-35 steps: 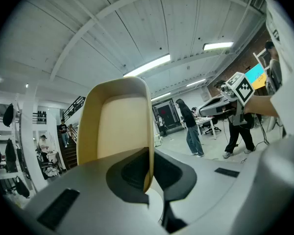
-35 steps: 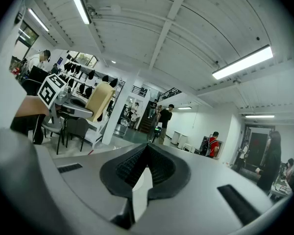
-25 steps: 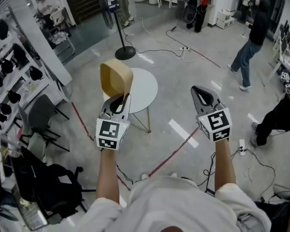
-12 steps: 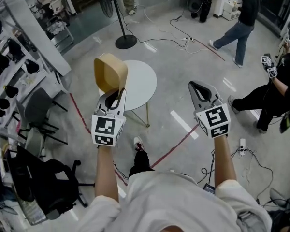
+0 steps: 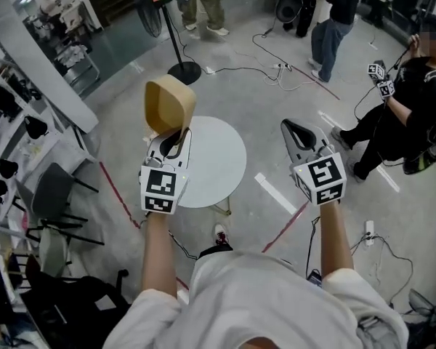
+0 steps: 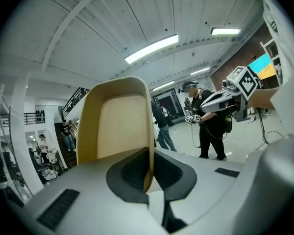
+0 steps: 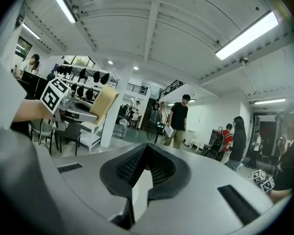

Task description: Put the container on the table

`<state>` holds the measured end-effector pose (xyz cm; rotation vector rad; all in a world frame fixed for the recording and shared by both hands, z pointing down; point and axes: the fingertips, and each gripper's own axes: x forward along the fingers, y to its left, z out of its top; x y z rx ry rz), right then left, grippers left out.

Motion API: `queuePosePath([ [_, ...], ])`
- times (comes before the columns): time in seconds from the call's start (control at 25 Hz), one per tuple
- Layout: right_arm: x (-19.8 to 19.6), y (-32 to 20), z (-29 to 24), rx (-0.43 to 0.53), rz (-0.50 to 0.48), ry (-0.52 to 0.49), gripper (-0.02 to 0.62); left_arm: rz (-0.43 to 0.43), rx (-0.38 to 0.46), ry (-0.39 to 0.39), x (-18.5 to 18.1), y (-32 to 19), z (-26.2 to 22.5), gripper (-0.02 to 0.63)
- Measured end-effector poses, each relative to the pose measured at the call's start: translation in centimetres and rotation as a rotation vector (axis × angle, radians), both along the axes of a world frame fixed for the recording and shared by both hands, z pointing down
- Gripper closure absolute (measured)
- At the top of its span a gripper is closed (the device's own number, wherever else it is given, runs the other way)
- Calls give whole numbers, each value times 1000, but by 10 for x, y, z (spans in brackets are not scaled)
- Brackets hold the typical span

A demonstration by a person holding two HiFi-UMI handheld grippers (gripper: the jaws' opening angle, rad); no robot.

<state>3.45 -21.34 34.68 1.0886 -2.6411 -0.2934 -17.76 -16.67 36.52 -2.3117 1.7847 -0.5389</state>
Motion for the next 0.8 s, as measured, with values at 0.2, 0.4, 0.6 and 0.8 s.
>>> queuePosePath([
  [0.2,-42,-69,5,-11,30,11,580,23,-30,-24,-45,-75,9,586],
  [0.4,-56,-116,30,-64,31,31,580,69,-119,-49,-41,-127,41,586],
  [0.6,-47,-158,70,-136,-4,66,580,104,-250,-79,1,-171,101,586],
  [0.8,-25,-182,107,-210,-50,106,580,89,-439,-95,42,-204,192,586],
])
